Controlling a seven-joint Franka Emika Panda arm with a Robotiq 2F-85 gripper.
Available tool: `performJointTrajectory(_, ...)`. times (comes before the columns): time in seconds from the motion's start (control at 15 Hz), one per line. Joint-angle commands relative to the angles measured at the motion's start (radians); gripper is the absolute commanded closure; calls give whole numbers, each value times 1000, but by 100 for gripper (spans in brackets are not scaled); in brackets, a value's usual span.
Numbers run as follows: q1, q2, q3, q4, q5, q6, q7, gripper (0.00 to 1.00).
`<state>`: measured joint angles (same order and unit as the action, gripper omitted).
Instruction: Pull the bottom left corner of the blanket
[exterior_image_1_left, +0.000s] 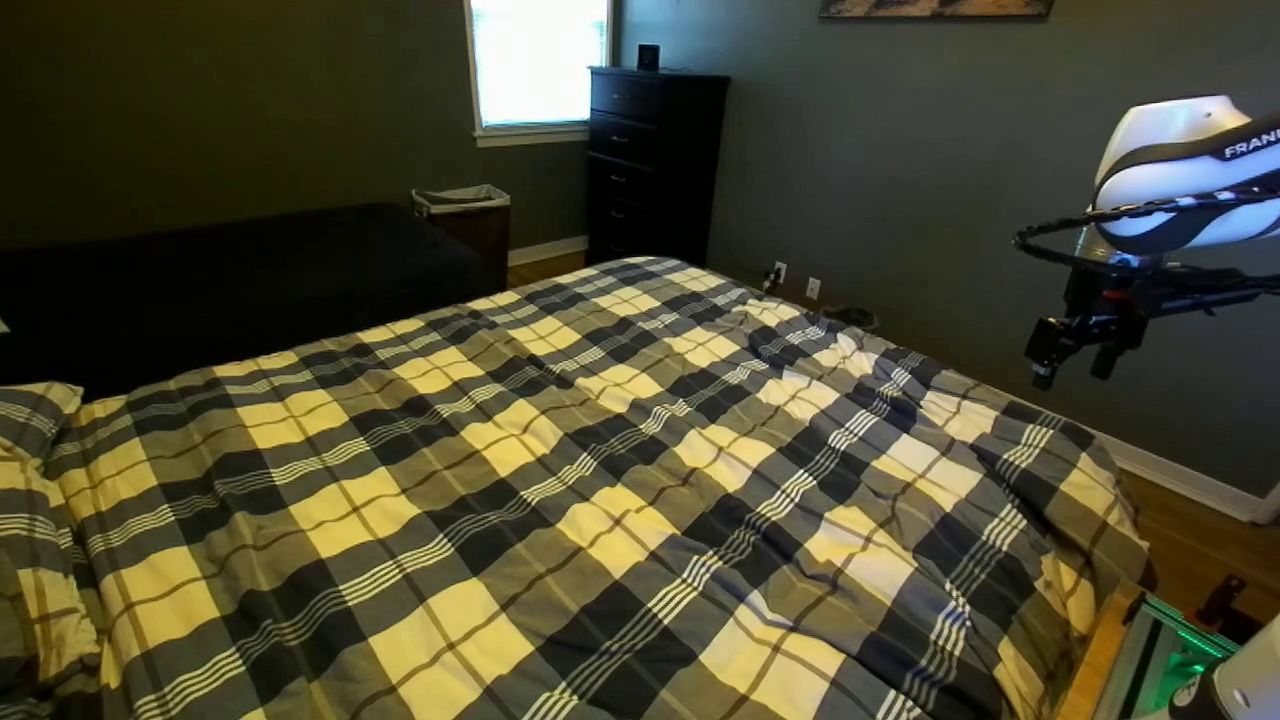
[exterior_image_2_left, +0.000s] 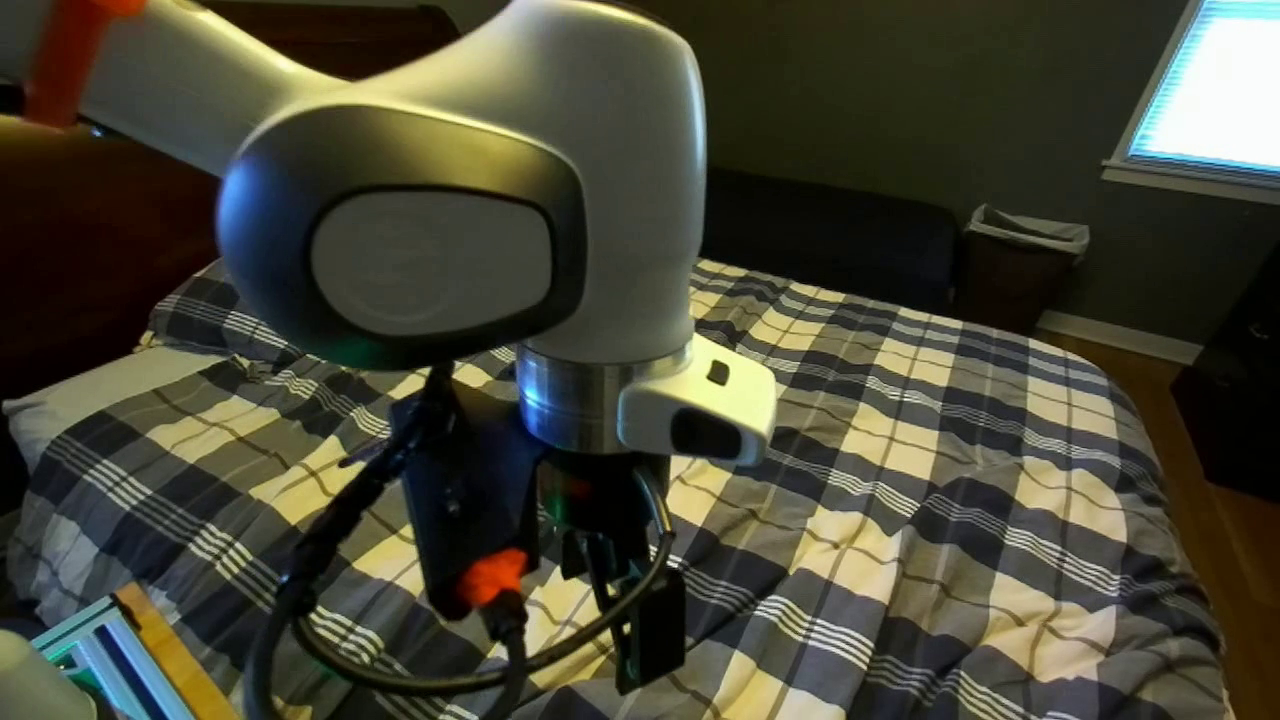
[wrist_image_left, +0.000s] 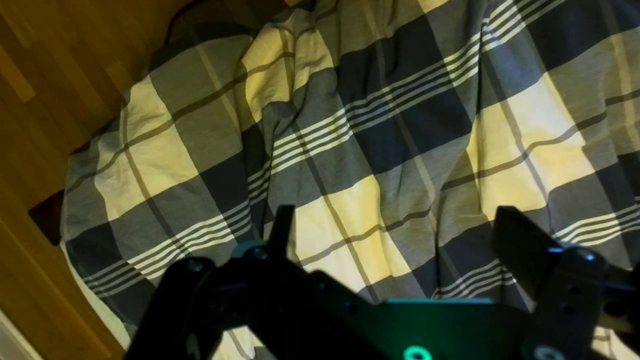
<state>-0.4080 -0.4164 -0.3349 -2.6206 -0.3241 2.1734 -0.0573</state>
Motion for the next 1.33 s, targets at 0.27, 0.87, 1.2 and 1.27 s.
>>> performJointTrajectory(0.27,-9,126,10,51,-18,-7,38,0)
performJointTrajectory(0.87,-22,540,-80,206,-4,236,-6,0)
performJointTrajectory(1.2,-52,709,-124,277,9,438,0,0)
performJointTrajectory(1.27,-65,745,-133,295,25,456,-8,0)
